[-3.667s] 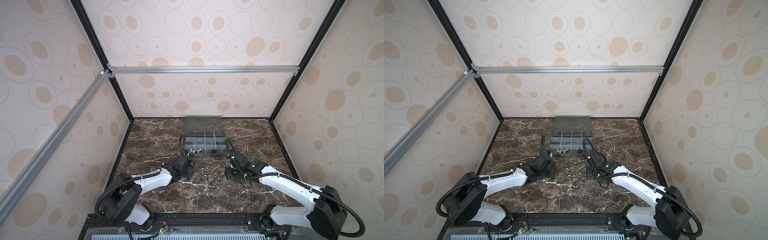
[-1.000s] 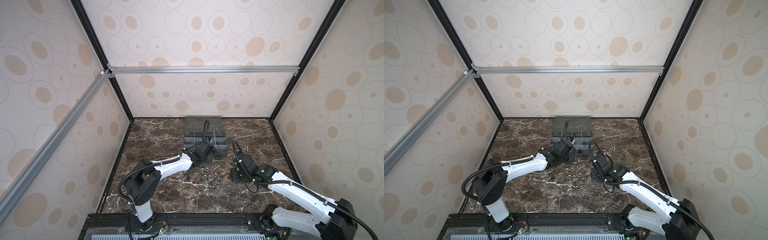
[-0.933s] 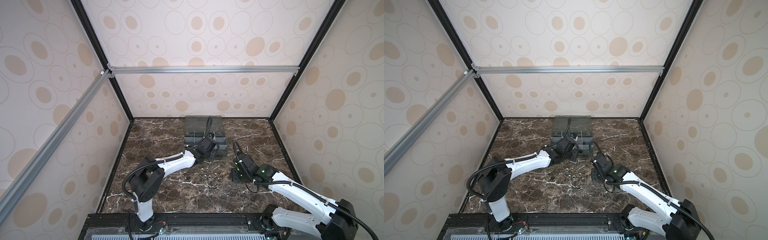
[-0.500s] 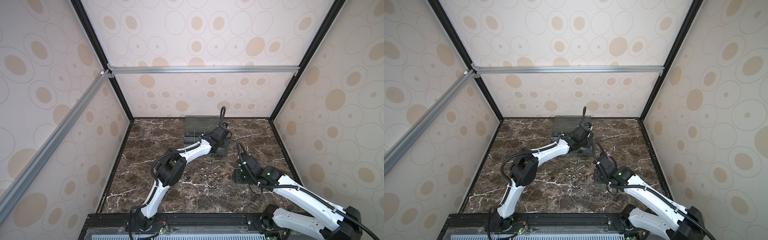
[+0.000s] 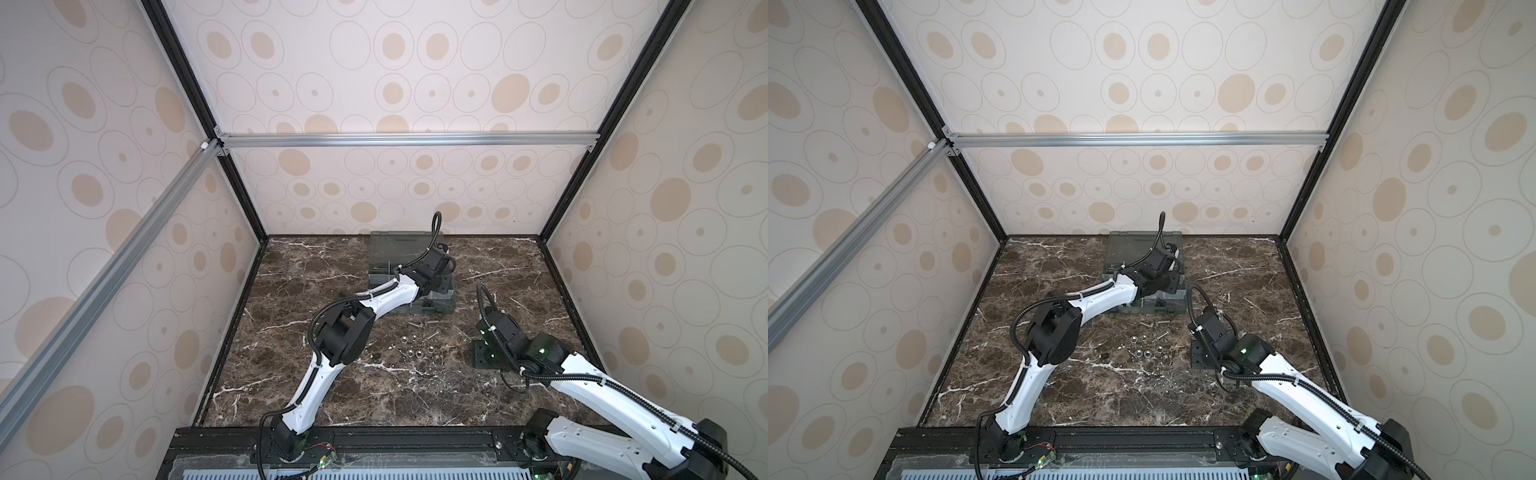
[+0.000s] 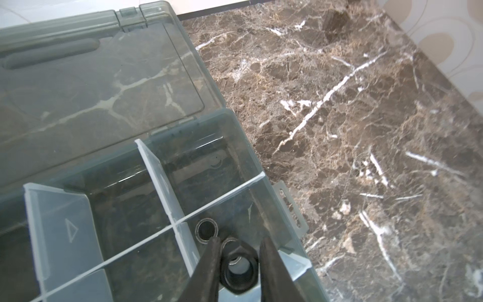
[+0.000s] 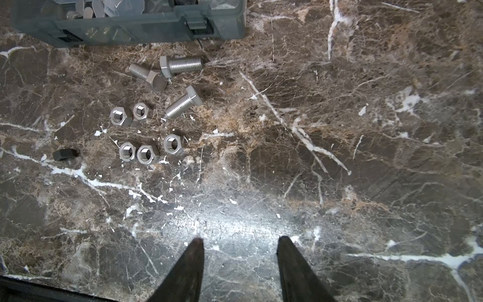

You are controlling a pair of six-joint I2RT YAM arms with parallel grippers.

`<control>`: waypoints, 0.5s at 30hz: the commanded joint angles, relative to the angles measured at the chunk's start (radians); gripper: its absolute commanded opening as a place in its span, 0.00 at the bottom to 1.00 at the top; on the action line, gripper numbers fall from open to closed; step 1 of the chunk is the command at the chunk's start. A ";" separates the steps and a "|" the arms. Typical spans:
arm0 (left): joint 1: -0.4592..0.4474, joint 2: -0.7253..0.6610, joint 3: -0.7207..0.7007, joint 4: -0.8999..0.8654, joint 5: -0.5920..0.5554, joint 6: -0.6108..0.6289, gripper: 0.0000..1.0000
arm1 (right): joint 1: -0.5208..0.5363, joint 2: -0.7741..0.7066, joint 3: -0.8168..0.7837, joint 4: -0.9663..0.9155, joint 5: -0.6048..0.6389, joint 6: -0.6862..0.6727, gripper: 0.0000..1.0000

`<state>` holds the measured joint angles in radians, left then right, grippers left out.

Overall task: Sort the screws and nuts into containers
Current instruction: Place the nut into the container.

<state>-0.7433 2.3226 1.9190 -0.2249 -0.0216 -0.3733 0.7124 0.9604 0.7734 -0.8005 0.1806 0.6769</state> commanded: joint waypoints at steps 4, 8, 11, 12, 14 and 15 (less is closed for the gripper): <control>0.013 -0.023 -0.014 0.047 0.028 -0.024 0.39 | 0.011 -0.014 -0.006 -0.035 0.015 0.015 0.49; 0.015 -0.077 -0.071 0.084 0.046 -0.014 0.39 | 0.010 -0.023 -0.016 -0.035 0.023 0.014 0.49; 0.019 -0.135 -0.133 0.115 0.047 -0.005 0.40 | 0.009 -0.020 -0.024 -0.024 0.029 0.005 0.49; 0.021 -0.158 -0.152 0.120 0.046 -0.004 0.40 | 0.010 -0.015 -0.023 -0.018 0.031 0.002 0.49; 0.022 -0.210 -0.198 0.128 0.042 0.000 0.40 | 0.010 0.004 -0.013 -0.008 0.020 -0.005 0.49; 0.025 -0.244 -0.231 0.139 0.034 0.001 0.40 | 0.010 0.016 -0.007 0.000 0.010 -0.011 0.49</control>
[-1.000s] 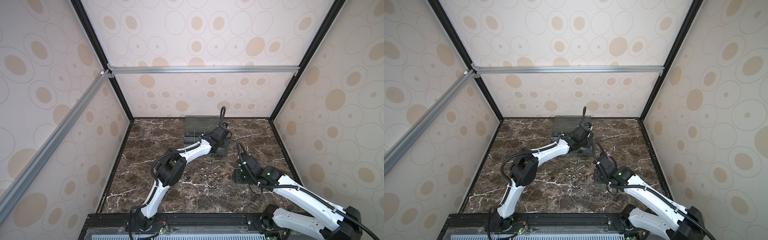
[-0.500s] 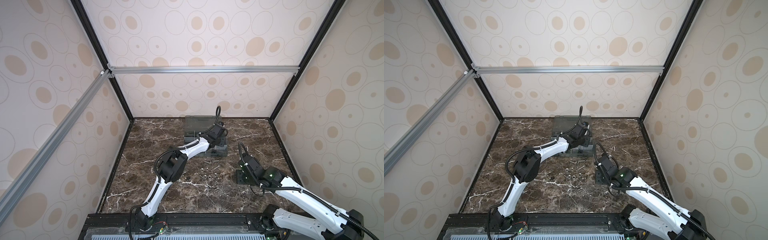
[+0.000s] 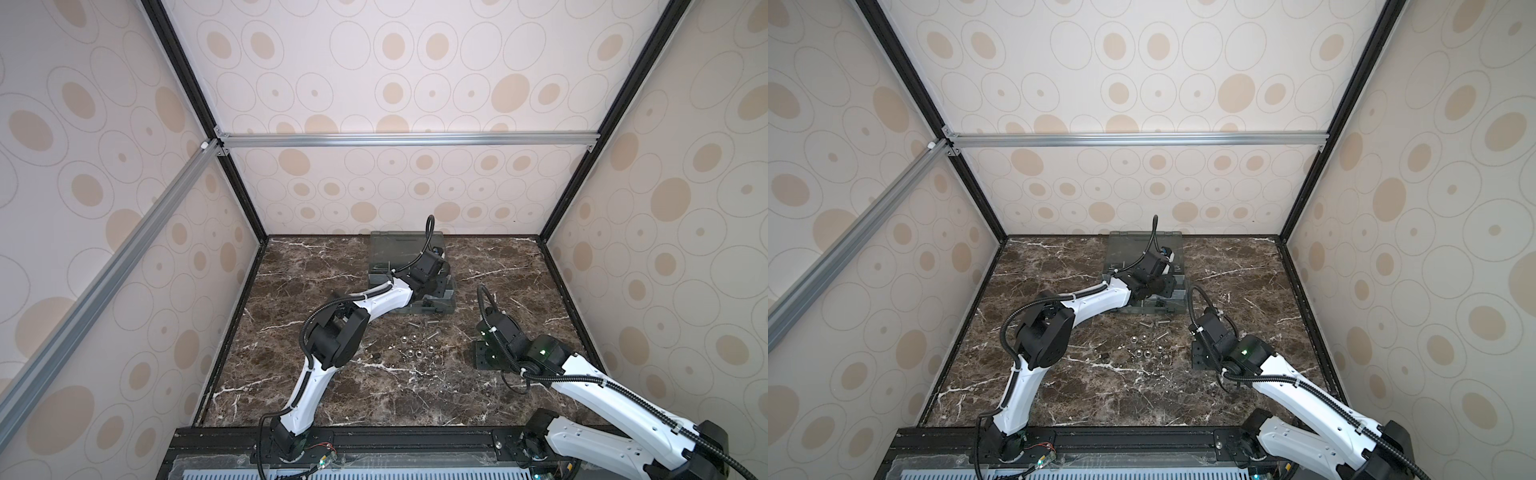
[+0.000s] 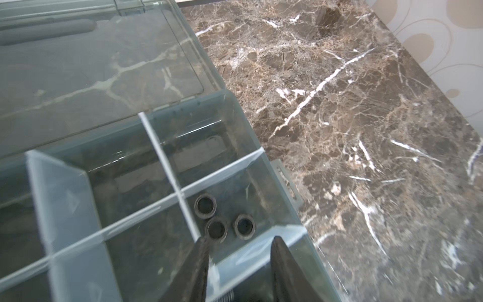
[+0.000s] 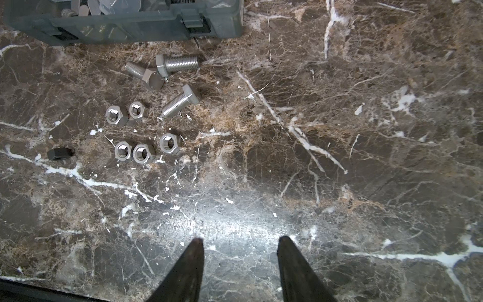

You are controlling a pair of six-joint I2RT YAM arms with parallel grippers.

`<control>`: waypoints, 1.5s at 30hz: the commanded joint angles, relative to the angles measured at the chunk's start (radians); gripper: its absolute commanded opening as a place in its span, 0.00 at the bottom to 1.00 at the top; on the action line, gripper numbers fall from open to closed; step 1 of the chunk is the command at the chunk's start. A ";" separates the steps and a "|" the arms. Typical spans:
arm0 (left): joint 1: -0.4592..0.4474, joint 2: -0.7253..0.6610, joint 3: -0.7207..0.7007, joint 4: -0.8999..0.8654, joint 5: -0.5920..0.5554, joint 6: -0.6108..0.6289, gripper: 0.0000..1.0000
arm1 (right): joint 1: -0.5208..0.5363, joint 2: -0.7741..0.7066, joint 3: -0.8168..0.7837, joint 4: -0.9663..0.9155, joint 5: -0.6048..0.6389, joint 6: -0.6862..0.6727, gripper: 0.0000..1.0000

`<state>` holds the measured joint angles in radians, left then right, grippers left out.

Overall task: Sort the screws and nuts into containers
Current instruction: Place the nut into the container, then pick up the nut from the center of the table.

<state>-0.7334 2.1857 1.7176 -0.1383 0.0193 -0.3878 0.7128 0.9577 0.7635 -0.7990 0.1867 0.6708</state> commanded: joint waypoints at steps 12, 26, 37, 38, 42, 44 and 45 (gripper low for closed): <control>0.077 -0.499 -0.479 0.156 -0.070 -0.027 0.41 | 0.092 0.182 0.048 0.116 -0.036 -0.036 0.49; 0.187 -0.849 -0.846 0.137 -0.140 -0.077 0.42 | 0.245 0.460 0.169 0.235 -0.063 -0.056 0.50; 0.230 -1.018 -1.011 0.097 -0.165 -0.110 0.43 | 0.304 0.662 0.267 0.367 -0.159 -0.038 0.50; 0.233 -1.030 -1.024 0.097 -0.168 -0.117 0.43 | 0.307 0.676 0.274 0.382 -0.170 -0.033 0.50; 0.240 -1.083 -1.071 0.093 -0.172 -0.138 0.43 | 0.315 0.746 0.322 0.414 -0.194 -0.025 0.50; 0.242 -1.100 -1.089 0.087 -0.175 -0.145 0.44 | 0.316 0.778 0.349 0.422 -0.200 -0.021 0.50; 0.243 -1.109 -1.096 0.082 -0.177 -0.150 0.44 | 0.316 0.796 0.361 0.426 -0.201 -0.020 0.50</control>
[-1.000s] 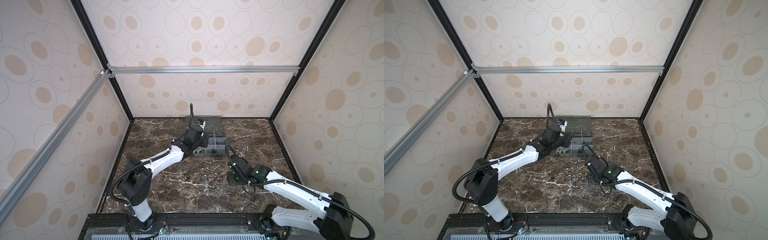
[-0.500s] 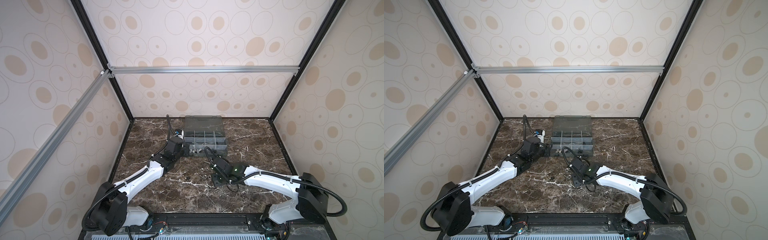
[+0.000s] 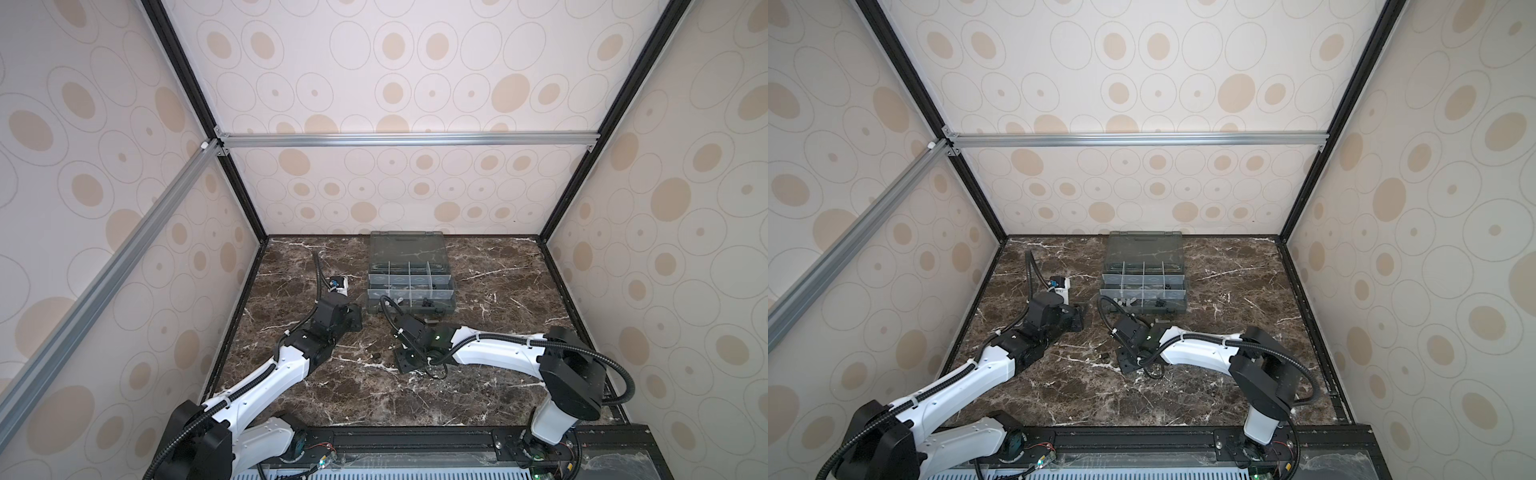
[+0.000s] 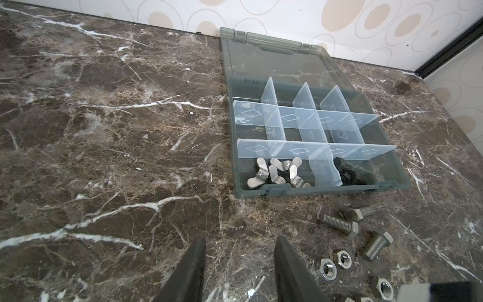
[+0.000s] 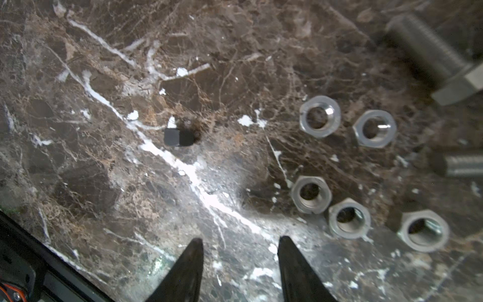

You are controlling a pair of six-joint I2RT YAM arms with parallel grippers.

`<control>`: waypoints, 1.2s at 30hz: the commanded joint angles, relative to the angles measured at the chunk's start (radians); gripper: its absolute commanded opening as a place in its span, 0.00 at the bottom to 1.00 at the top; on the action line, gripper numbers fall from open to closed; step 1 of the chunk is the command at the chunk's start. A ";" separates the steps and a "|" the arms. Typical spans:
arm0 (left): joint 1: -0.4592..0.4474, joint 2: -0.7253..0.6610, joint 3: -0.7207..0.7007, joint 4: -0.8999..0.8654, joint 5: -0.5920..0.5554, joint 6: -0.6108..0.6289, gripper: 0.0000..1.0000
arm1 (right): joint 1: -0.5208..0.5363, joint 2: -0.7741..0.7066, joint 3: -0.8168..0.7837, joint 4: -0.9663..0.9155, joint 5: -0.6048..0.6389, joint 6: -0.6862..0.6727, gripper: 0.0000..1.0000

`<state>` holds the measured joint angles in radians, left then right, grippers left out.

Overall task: Sort the screws and nuts into containers
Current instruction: Pick up the nut from the center of the table.

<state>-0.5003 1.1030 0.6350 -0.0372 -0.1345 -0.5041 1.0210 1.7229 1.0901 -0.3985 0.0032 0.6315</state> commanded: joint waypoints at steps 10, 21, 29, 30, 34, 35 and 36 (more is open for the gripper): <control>0.018 -0.116 -0.083 -0.039 -0.040 -0.056 0.44 | 0.008 0.166 0.151 0.033 -0.048 0.013 0.49; 0.023 -0.152 -0.113 -0.044 -0.050 -0.073 0.44 | 0.008 0.249 0.237 -0.002 -0.051 -0.009 0.48; 0.025 -0.182 -0.155 -0.039 -0.036 -0.094 0.44 | 0.009 0.292 0.278 -0.016 -0.053 -0.009 0.46; 0.026 -0.187 -0.160 -0.038 -0.034 -0.097 0.44 | 0.009 0.296 0.283 -0.014 -0.055 -0.009 0.45; 0.025 -0.206 -0.178 -0.036 -0.032 -0.104 0.44 | 0.010 0.311 0.296 -0.019 -0.060 -0.006 0.41; 0.025 -0.211 -0.179 -0.038 -0.032 -0.105 0.44 | 0.010 0.312 0.295 -0.019 -0.060 -0.006 0.41; 0.025 -0.215 -0.182 -0.039 -0.033 -0.105 0.44 | 0.010 0.313 0.295 -0.019 -0.060 -0.005 0.39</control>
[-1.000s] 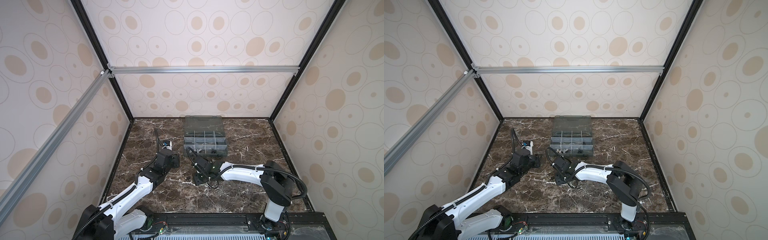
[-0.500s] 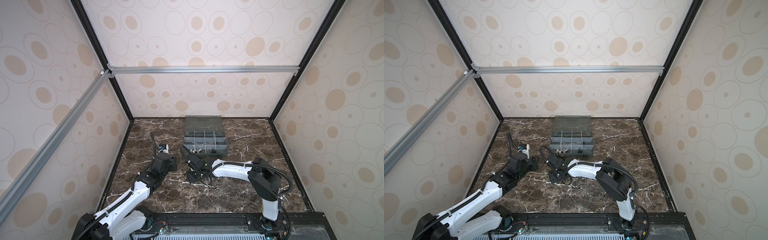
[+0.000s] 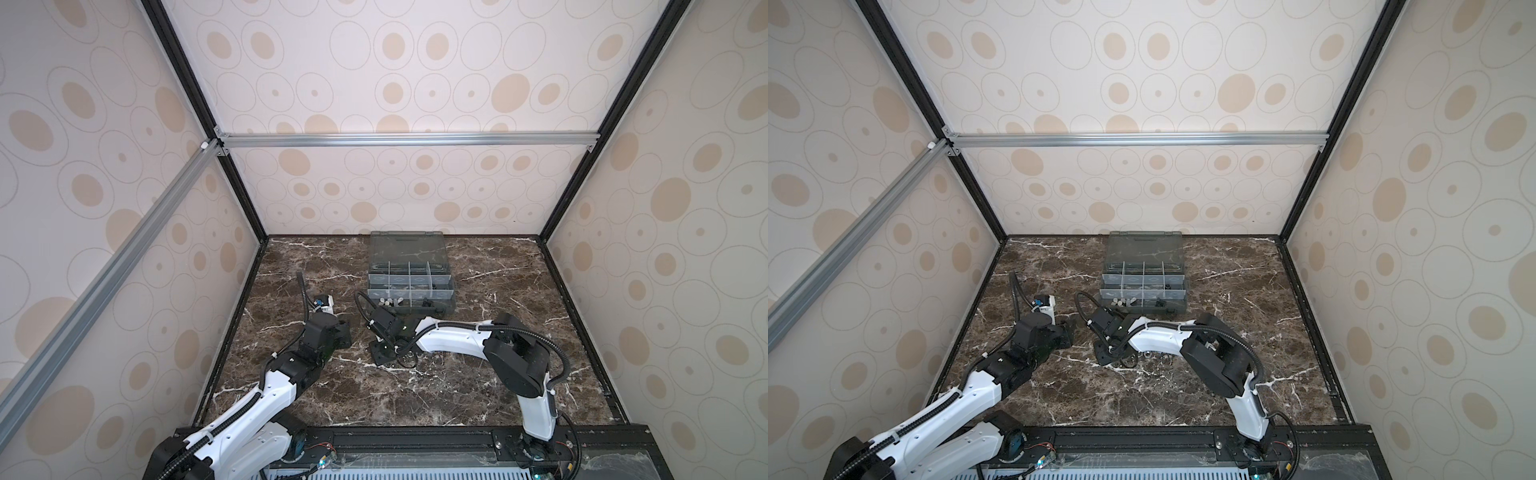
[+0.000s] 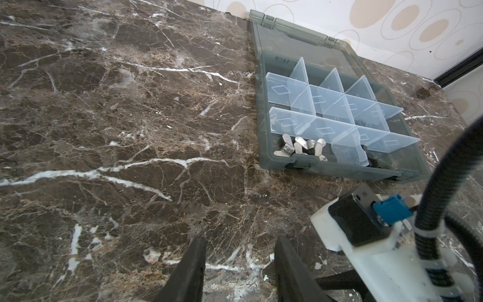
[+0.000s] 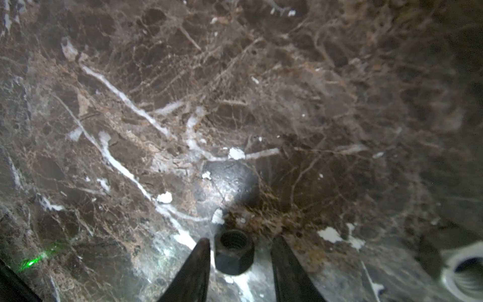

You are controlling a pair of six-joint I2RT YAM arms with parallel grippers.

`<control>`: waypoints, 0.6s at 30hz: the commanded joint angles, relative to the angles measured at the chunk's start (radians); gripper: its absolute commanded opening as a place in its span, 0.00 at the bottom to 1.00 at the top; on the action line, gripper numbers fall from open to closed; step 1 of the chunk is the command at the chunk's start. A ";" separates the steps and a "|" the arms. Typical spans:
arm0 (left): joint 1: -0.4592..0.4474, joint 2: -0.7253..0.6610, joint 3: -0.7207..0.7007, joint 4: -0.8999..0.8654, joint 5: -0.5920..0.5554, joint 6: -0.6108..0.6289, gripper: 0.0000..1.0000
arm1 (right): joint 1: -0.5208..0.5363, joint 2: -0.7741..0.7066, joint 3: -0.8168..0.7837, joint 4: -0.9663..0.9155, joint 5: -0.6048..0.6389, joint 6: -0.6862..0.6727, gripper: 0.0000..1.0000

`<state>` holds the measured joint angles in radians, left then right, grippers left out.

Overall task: Sort the screws and nuts into containers
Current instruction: Pick up the nut from the center of the table.

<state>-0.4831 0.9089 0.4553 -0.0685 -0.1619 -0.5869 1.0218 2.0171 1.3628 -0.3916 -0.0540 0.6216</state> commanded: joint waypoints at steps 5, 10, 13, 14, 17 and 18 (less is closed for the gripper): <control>0.008 -0.026 -0.010 -0.005 -0.002 -0.022 0.44 | 0.009 0.023 0.019 -0.021 -0.006 0.012 0.33; 0.007 -0.026 -0.012 -0.004 0.002 -0.021 0.44 | 0.010 0.024 0.018 -0.016 -0.009 0.015 0.27; 0.008 -0.026 -0.012 -0.004 0.004 -0.021 0.44 | 0.010 0.019 0.013 -0.013 -0.005 0.017 0.25; 0.008 -0.026 -0.012 -0.004 0.004 -0.021 0.44 | 0.009 0.016 0.012 -0.012 -0.002 0.018 0.24; 0.008 -0.025 -0.012 -0.002 0.005 -0.021 0.44 | 0.011 0.006 0.010 -0.011 0.009 0.017 0.22; 0.008 -0.025 -0.012 -0.003 0.007 -0.021 0.44 | 0.010 0.001 0.010 -0.015 0.013 0.015 0.22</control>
<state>-0.4831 0.8936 0.4416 -0.0681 -0.1551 -0.5884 1.0222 2.0224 1.3651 -0.3878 -0.0597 0.6304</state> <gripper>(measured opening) 0.438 0.240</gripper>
